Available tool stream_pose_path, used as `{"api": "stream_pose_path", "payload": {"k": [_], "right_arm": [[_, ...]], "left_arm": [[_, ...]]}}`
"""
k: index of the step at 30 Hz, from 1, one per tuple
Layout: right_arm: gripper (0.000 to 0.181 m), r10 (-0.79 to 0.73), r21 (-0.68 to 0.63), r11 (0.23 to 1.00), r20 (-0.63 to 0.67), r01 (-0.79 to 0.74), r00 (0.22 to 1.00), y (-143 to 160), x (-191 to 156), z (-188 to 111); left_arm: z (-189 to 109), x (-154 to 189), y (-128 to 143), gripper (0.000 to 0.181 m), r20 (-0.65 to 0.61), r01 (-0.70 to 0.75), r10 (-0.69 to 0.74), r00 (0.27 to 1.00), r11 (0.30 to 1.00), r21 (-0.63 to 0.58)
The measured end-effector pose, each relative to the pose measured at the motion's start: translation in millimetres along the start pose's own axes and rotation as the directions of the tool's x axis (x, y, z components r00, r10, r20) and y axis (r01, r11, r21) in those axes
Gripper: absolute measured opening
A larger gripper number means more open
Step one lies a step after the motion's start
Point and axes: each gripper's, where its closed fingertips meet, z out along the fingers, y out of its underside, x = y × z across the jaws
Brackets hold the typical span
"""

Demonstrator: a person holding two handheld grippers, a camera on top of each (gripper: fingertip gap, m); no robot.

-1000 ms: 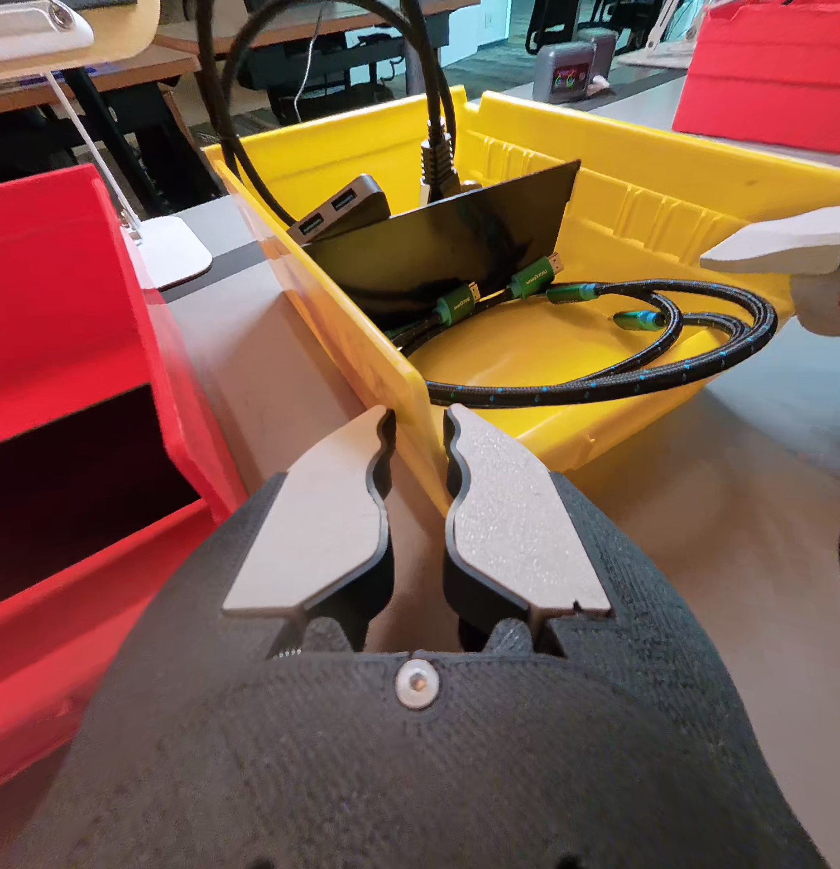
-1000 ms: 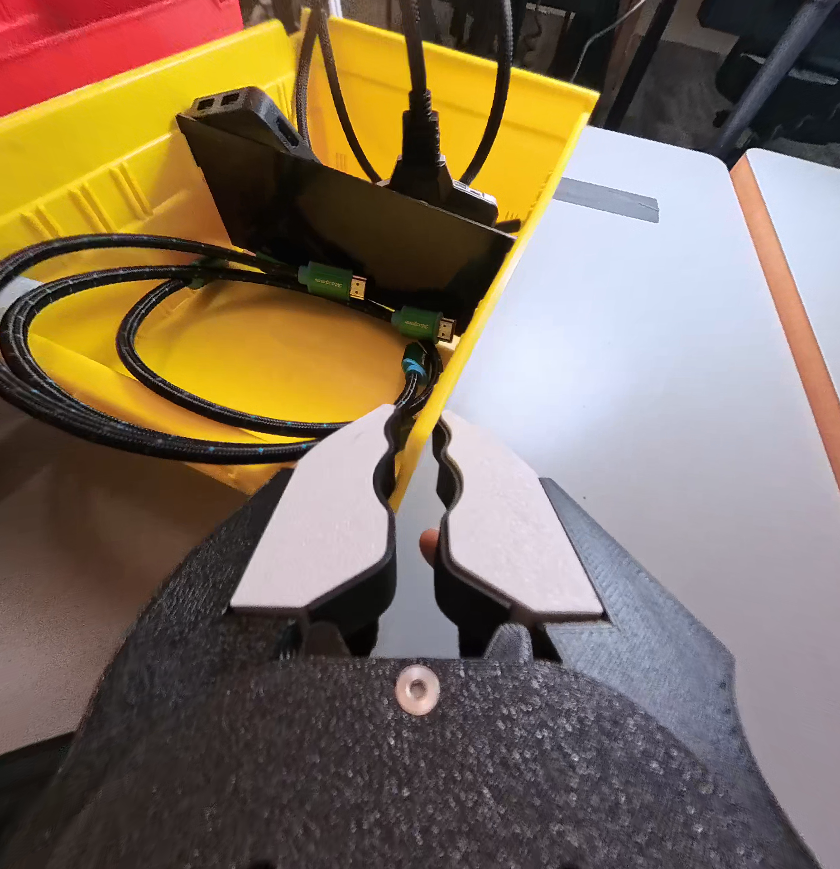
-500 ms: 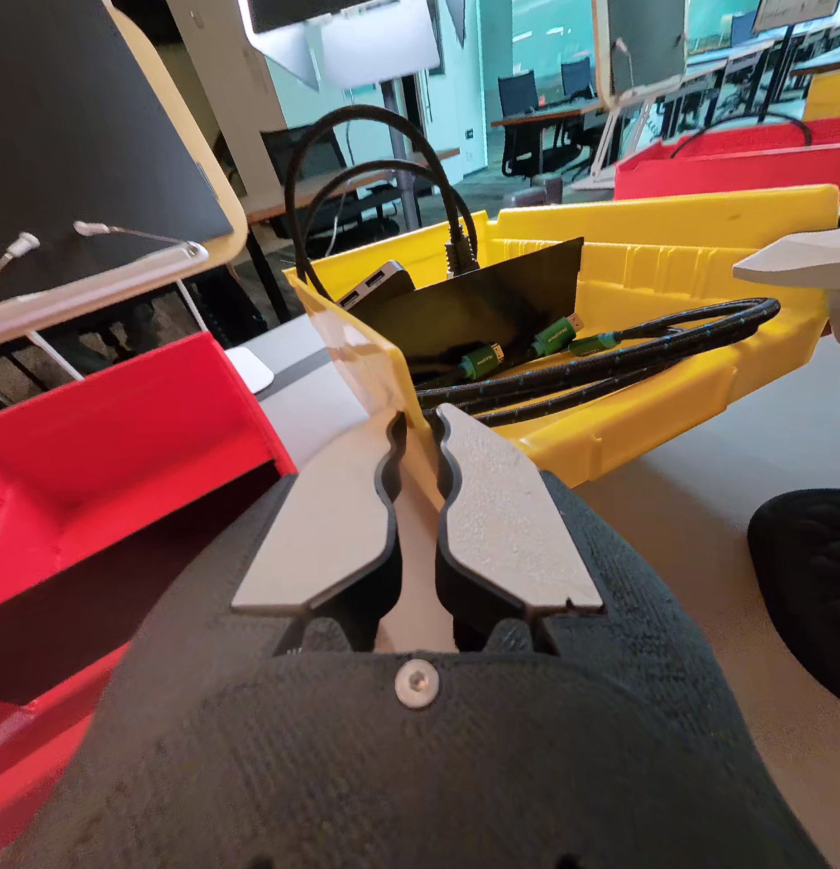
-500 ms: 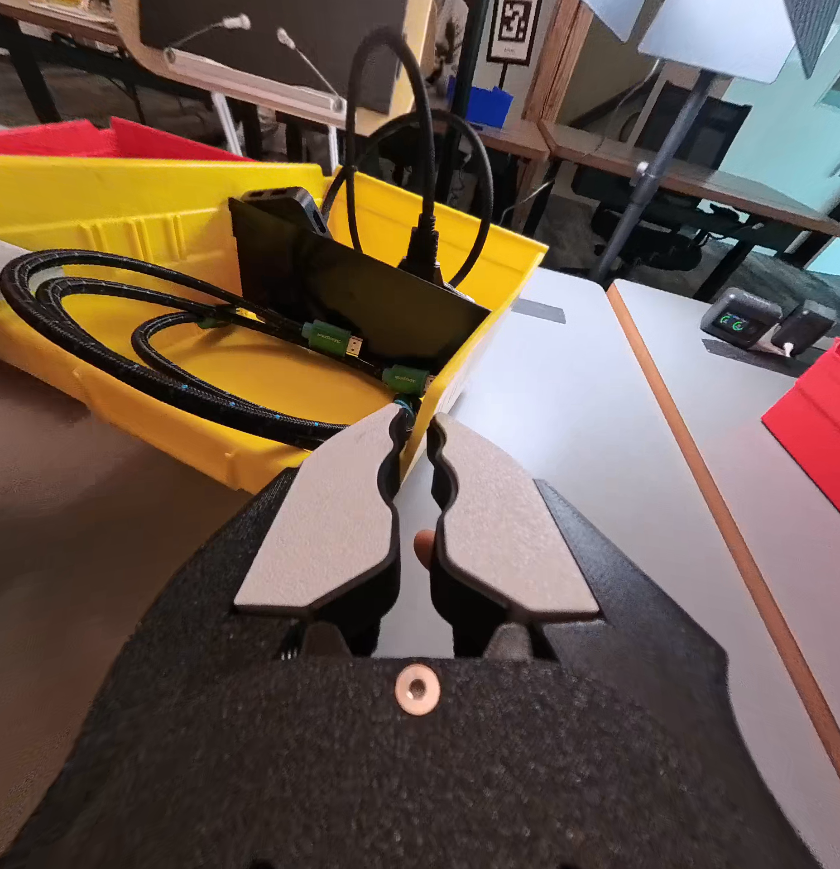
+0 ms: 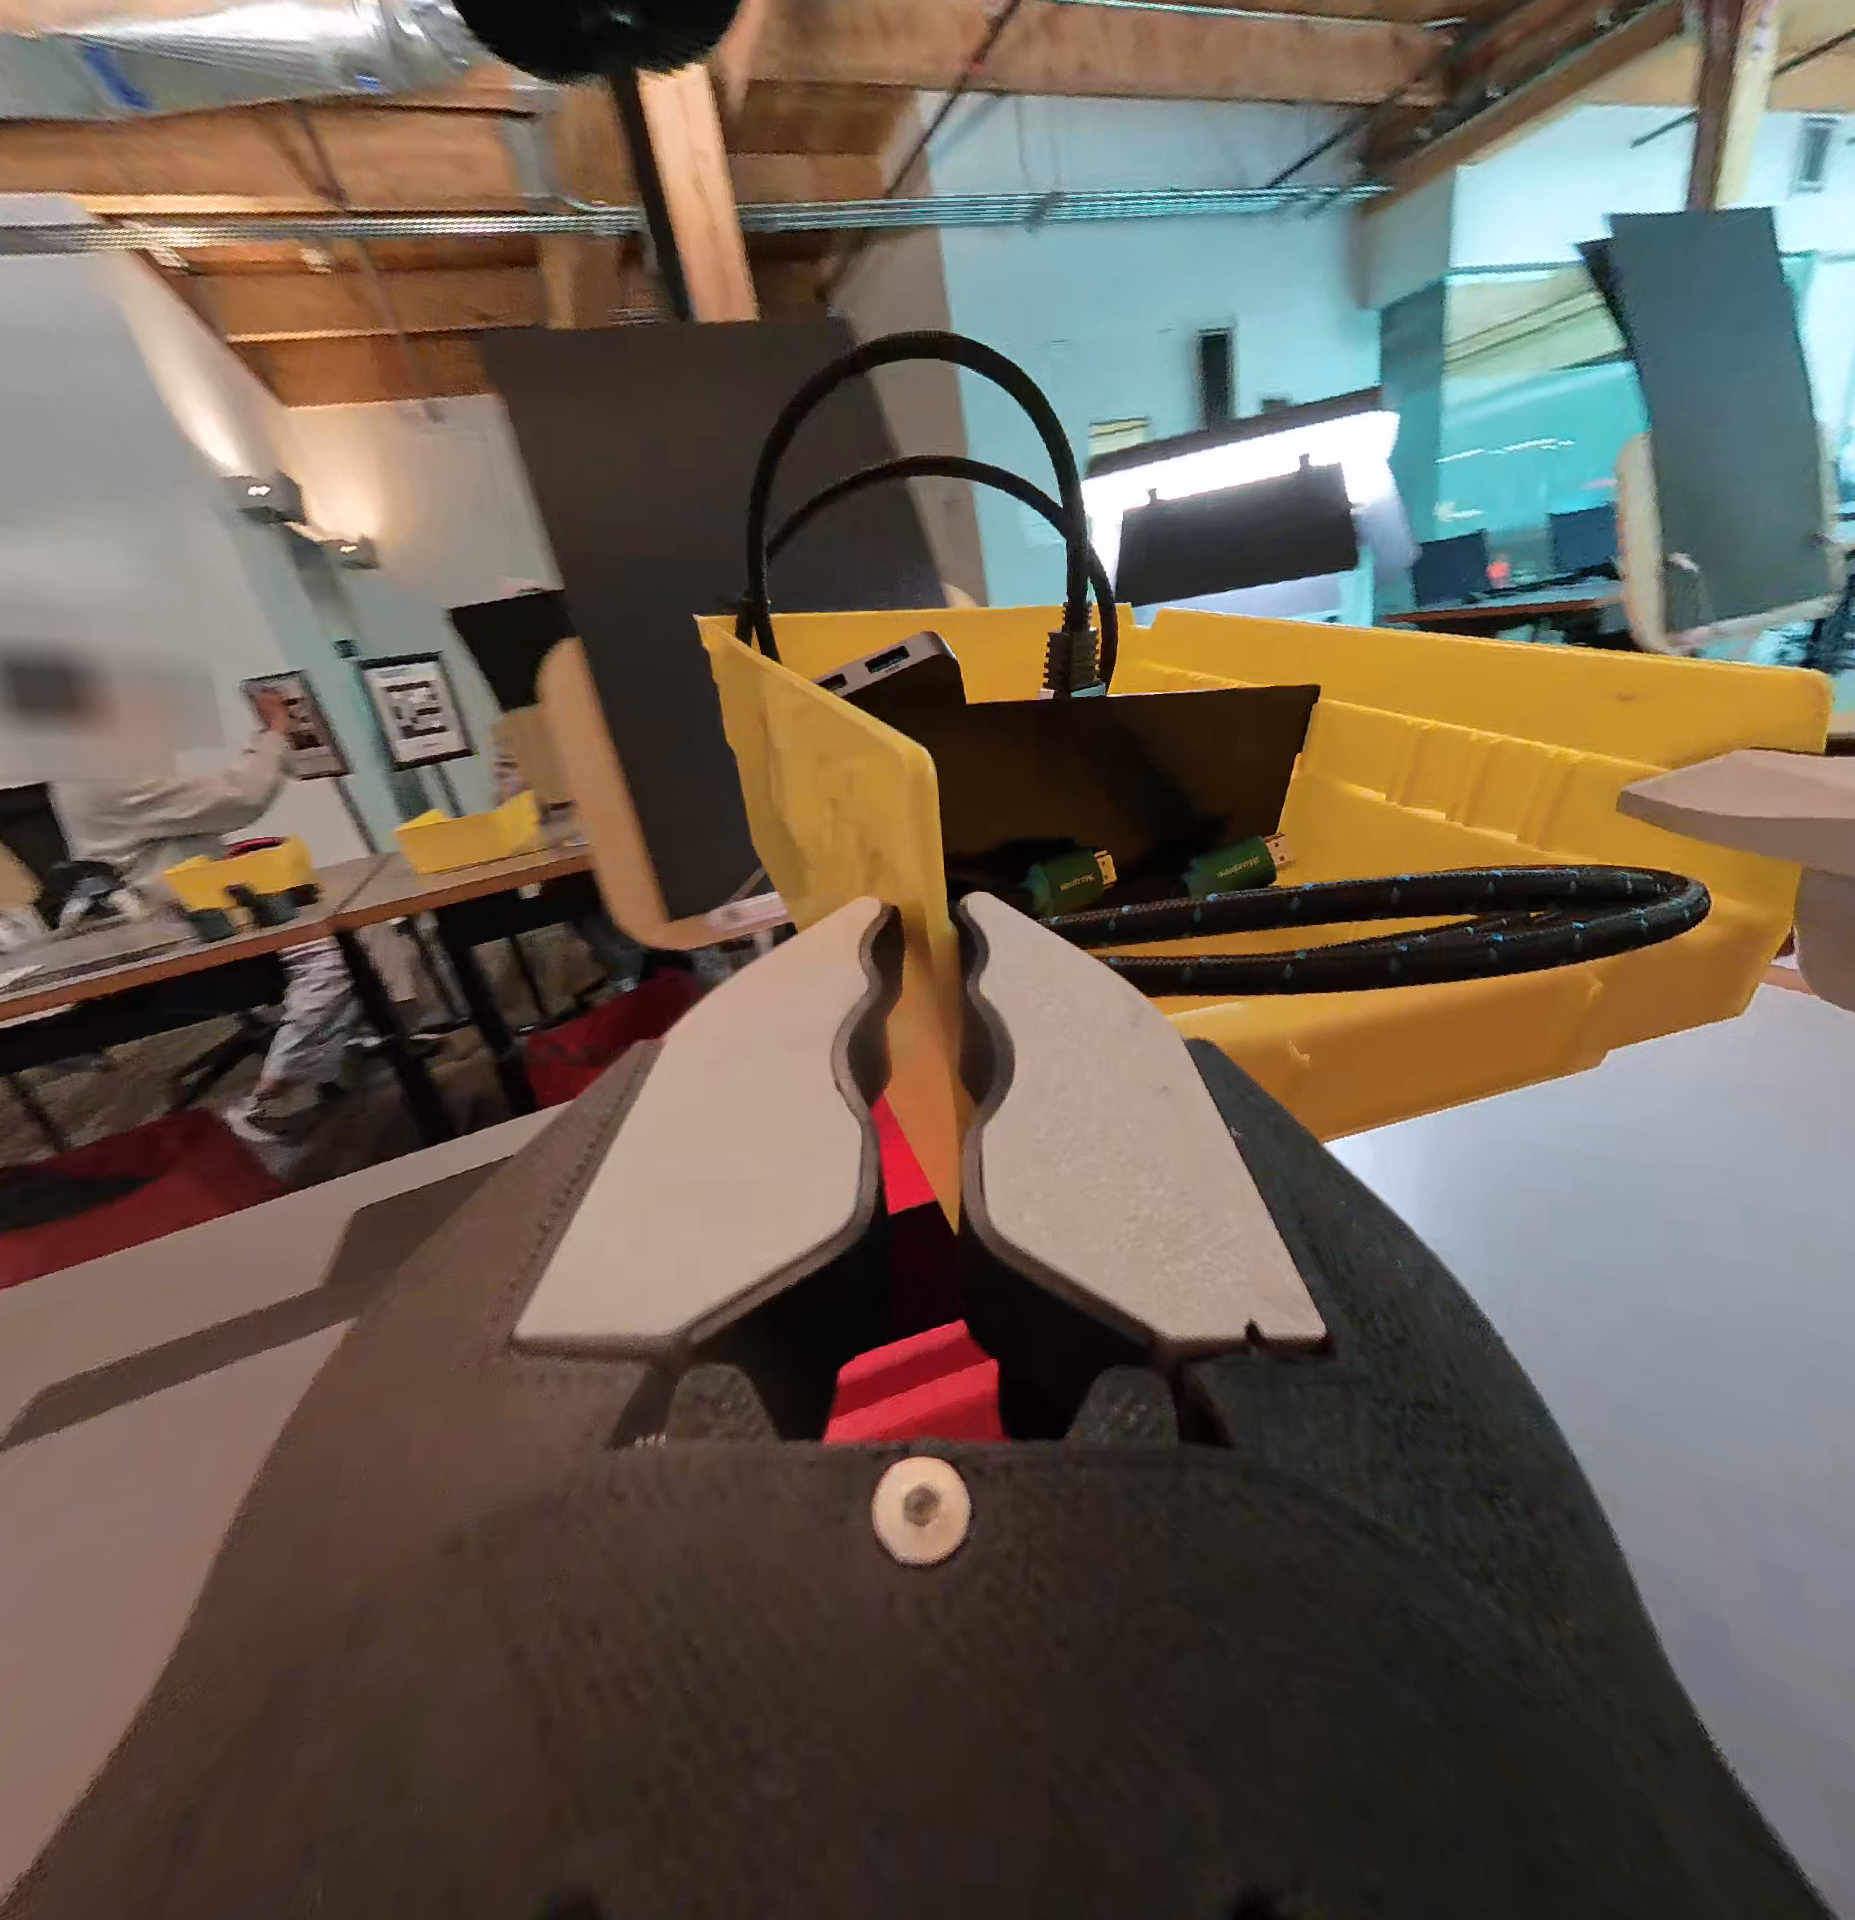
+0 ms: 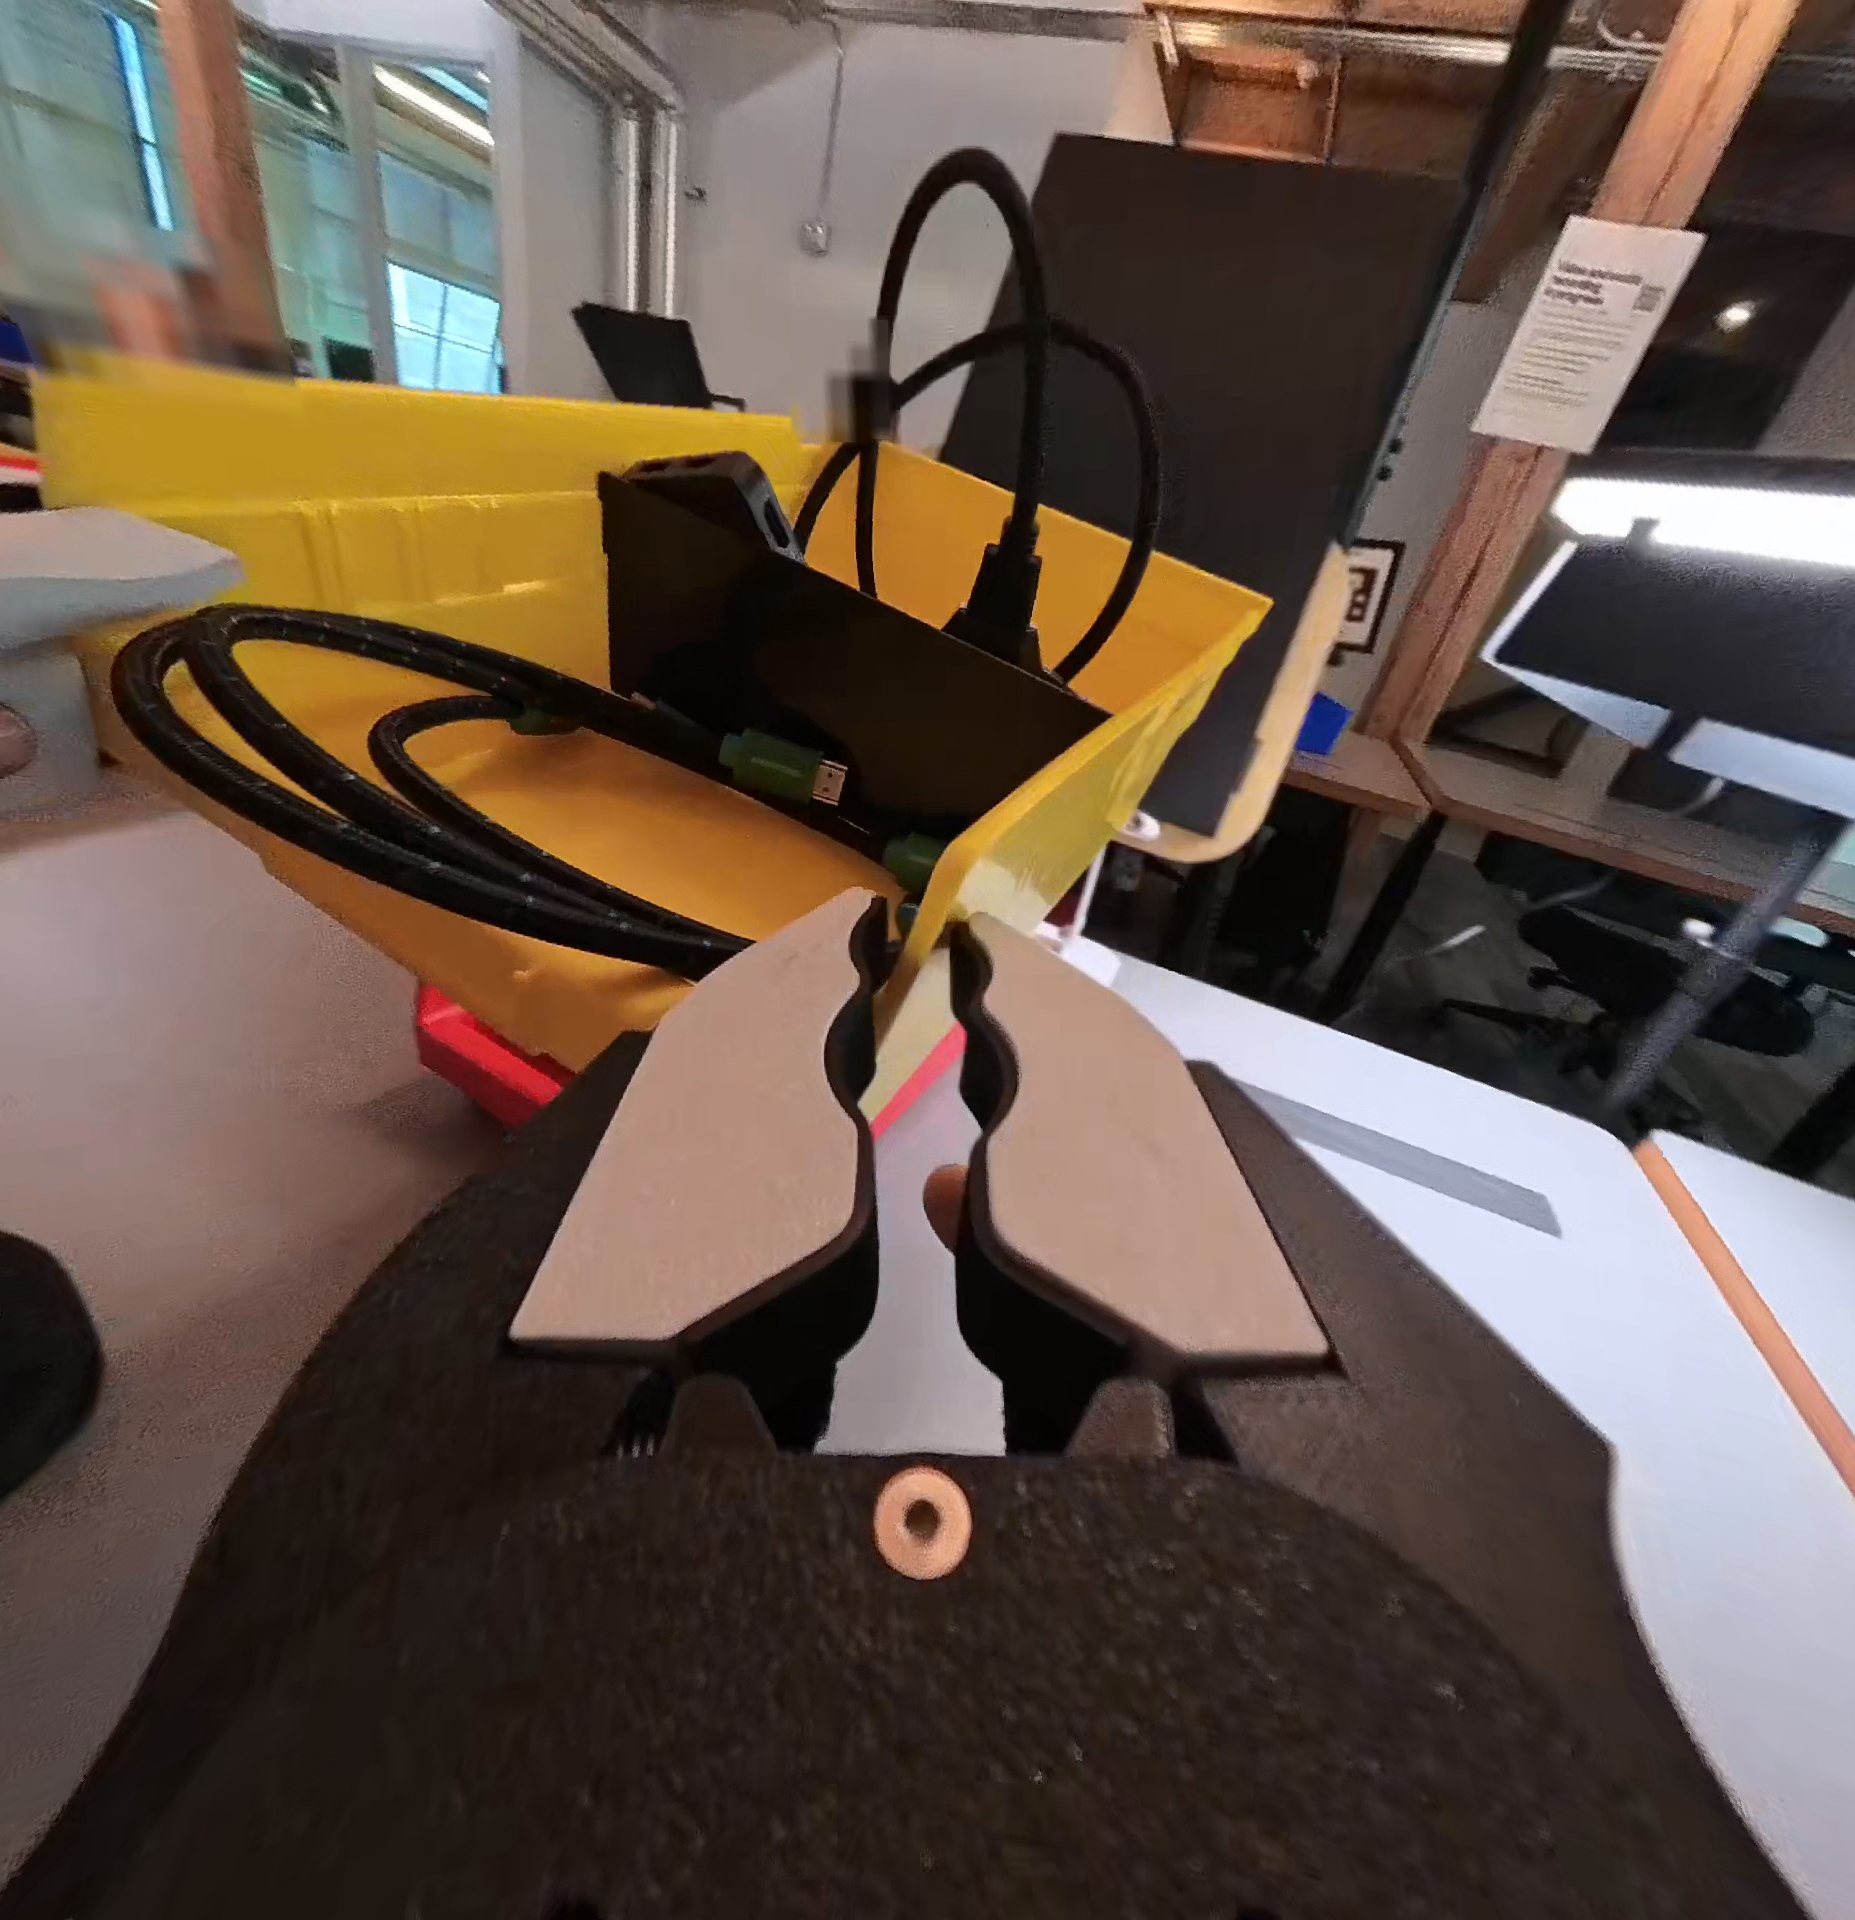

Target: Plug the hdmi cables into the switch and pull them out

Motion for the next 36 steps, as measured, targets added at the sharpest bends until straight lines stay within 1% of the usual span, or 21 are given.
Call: {"api": "stream_pose_path", "payload": {"k": [3,5,8,10,14,17,20,22,23,26,29,30,31,33,35,36], "right_arm": [[0.011,-0.012,0.029,1.0,0.102,0.009,0.995,-16.5,-54.2,29.5],[0.012,-0.017,0.044,0.999,0.169,0.009,0.985,-21.9,-92.6,48.5],[0.012,-0.02,0.051,0.999,0.261,0.007,0.965,-22.8,-148.5,77.2],[0.012,-0.026,0.048,0.999,0.312,0.011,0.95,-18.9,-180.1,94.6],[0.013,-0.021,0.024,1.0,0.393,0.013,0.919,3.5,-228.9,123.1],[0.014,-0.048,0.004,0.999,0.444,0.051,0.895,32.9,-261.4,138.5],[0.014,-0.093,-0.027,0.992,0.49,0.121,0.867,65.9,-288.7,150.0],[0.014,-0.1,-0.068,0.985,0.508,0.156,0.855,88.4,-300.4,157.1],[0.014,-0.102,-0.073,0.984,0.509,0.161,0.855,96.7,-303.8,159.4],[0.014,-0.133,-0.09,0.976,0.487,0.201,0.863,110.4,-300.9,170.4],[0.016,-0.123,-0.215,0.934,0.553,0.284,0.824,133.3,-295.5,180.1],[0.022,-0.098,-0.251,0.923,0.58,0.292,0.809,137.7,-293.5,179.1],[0.027,-0.068,-0.255,0.929,0.596,0.269,0.8,134.0,-290.0,175.8],[0.037,-0.058,-0.223,0.944,0.612,0.242,0.789,118.4,-275.0,166.2],[0.043,-0.119,-0.203,0.93,0.621,0.306,0.775,111.6,-250.3,159.0],[0.045,-0.163,-0.21,0.907,0.627,0.366,0.762,113.8,-235.7,157.2]], "left_arm": [[-37.7,-53.1,-0.9,0.009,0.103,-0.009,0.01,0.995,1.0,-0.007],[-63.7,-87.5,4.5,0.008,0.173,-0.009,0.012,0.985,1.0,-0.016],[-98.1,-135.0,17.4,0.008,0.257,0.01,-0.004,0.966,1.0,-0.023],[-115.3,-161.3,30.2,0.008,0.294,0.016,-0.006,0.956,0.999,-0.032],[-138.1,-200.0,71.1,0.008,0.34,0.033,-0.005,0.94,0.996,-0.077],[-153.5,-221.6,113.2,0.007,0.378,0.043,0.01,0.926,0.99,-0.132],[-168.3,-234.4,153.1,0.008,0.389,0.073,0.008,0.921,0.978,-0.194],[-174.1,-239.2,177.1,0.008,0.39,0.079,0.028,0.92,0.964,-0.253],[-175.0,-239.8,184.9,0.008,0.382,0.059,0.048,0.923,0.962,-0.265],[-170.3,-237.3,198.8,0.011,0.342,0.063,0.056,0.938,0.943,-0.326],[-160.2,-233.5,222.0,0.013,0.28,0.095,0.04,0.959,0.888,-0.45],[-157.1,-231.2,228.8,0.015,0.254,0.113,0.015,0.967,0.87,-0.481],[-154.2,-230.0,226.5,0.016,0.236,0.134,-0.023,0.971,0.875,-0.464],[-154.1,-234.7,204.8,0.021,0.23,0.176,-0.092,0.969,0.909,-0.379],[-159.2,-240.2,181.5,0.03,0.213,0.193,-0.124,0.969,0.919,-0.343],[-160.2,-237.1,172.1,0.033,0.177,0.191,-0.134,0.975,0.914,-0.359]]}}
